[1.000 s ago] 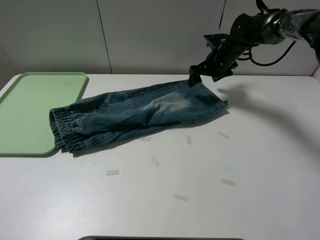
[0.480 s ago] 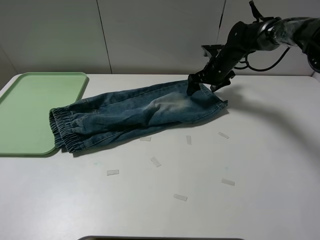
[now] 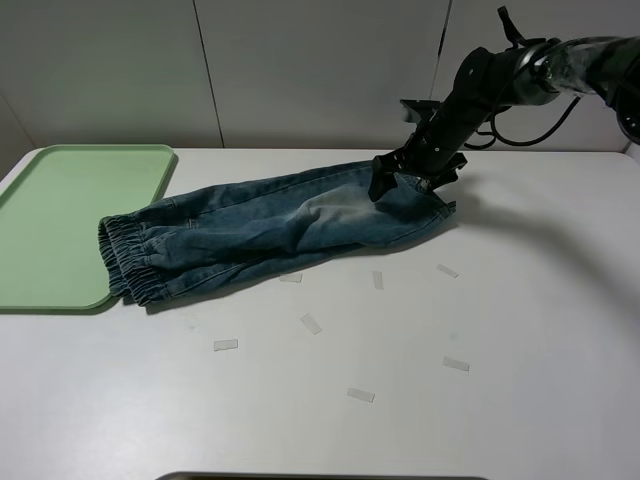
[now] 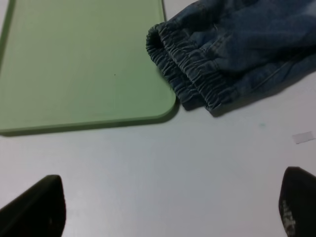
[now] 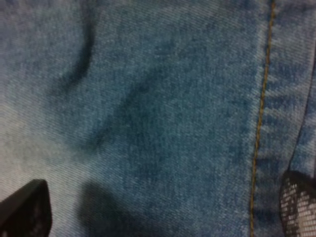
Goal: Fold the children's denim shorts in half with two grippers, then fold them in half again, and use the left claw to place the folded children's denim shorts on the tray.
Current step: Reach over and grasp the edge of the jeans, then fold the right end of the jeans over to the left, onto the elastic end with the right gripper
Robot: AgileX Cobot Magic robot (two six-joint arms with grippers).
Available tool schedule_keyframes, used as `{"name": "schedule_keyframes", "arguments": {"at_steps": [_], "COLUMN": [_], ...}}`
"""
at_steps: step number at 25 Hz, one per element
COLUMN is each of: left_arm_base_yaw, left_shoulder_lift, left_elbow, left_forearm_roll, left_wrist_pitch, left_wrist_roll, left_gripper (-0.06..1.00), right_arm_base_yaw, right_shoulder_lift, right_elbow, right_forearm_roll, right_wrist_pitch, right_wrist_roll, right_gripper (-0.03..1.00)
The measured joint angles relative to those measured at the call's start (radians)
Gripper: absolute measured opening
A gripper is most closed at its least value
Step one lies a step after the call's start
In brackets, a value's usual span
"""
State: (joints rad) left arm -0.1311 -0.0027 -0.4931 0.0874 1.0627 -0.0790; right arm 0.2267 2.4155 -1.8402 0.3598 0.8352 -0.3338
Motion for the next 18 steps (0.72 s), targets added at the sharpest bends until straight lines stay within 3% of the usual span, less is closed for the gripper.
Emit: {"name": "schedule_keyframes", "arguments": {"at_steps": [6, 9, 13, 14, 18], "left_arm_base_yaw": [0.000, 0.000, 0.000, 0.000, 0.000], "left_shoulder_lift": [0.000, 0.000, 0.000, 0.000, 0.000], "left_elbow": [0.000, 0.000, 0.000, 0.000, 0.000], "left_forearm_roll": [0.000, 0.000, 0.000, 0.000, 0.000], "left_wrist_pitch": [0.000, 0.000, 0.000, 0.000, 0.000], "left_wrist_roll": [0.000, 0.000, 0.000, 0.000, 0.000], "left_gripper": [0.86, 0.86, 0.86, 0.86, 0.86], "right_arm_base_yaw": [0.012, 0.026, 0.032, 0.032, 0.032], "right_shoulder_lift": [-0.004, -0.002, 0.000, 0.000, -0.001], "right_elbow": [0.011, 0.016, 0.020, 0.020, 0.020], "right_forearm_roll": [-0.003, 0.003, -0.001, -0.008, -0.078], "right_wrist_pitch": [-0.013, -0.013, -0.019, -0.020, -0.019], "right_wrist_roll": [0.000, 0.000, 0.000, 0.001, 0.048], "right_gripper": [0.65, 0.44, 0.04, 0.00, -0.01]}}
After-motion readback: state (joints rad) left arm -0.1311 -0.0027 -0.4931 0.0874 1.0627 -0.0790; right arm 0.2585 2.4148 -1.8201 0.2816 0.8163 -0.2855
